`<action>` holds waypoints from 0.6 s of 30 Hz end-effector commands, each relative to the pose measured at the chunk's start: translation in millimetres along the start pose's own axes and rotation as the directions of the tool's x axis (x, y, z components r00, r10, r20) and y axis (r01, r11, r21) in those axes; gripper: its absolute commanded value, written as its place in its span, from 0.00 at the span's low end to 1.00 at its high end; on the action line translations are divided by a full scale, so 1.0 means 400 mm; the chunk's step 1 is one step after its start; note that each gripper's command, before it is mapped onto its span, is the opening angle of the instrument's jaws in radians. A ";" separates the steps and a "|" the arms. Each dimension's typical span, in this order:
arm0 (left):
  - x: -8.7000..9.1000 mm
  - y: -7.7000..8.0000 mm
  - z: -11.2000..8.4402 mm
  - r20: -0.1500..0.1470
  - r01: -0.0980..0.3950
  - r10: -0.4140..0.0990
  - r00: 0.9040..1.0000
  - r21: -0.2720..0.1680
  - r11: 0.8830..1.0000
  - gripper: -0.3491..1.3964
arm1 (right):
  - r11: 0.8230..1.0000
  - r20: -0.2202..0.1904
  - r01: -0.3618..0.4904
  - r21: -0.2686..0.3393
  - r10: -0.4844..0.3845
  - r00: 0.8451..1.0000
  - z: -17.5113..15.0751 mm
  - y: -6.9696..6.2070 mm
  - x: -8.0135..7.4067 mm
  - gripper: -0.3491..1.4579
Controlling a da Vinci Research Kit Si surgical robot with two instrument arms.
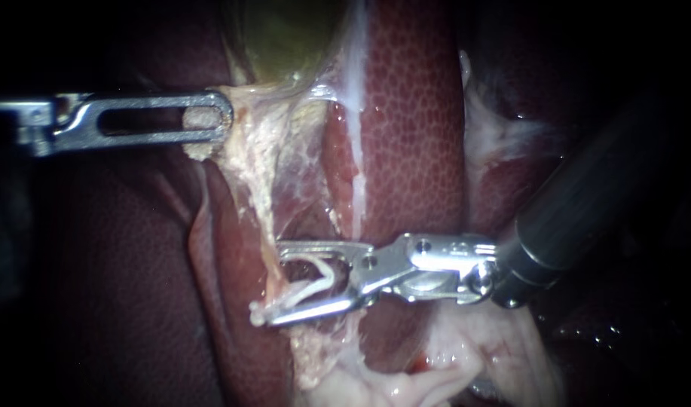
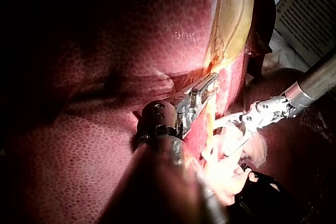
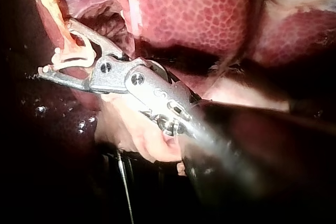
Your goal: Clipping second clip left tube
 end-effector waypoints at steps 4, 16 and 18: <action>0.0001 -0.0002 0.0002 0.001 0.000 0.000 1.000 -0.001 1.000 0.00 | 1.000 0.031 -0.017 0.014 0.017 0.999 0.0005 -0.0002 0.0004 0.52; 0.0004 -0.0006 0.0011 0.003 0.001 -0.001 1.000 -0.003 1.000 0.00 | 0.996 0.039 -0.048 0.073 0.046 0.998 0.0045 0.0009 -0.0006 0.51; 0.0004 -0.0006 0.0013 0.003 0.001 -0.001 1.000 -0.003 1.000 0.00 | 0.996 0.040 -0.047 0.073 0.044 0.998 0.0056 0.0012 -0.0011 0.51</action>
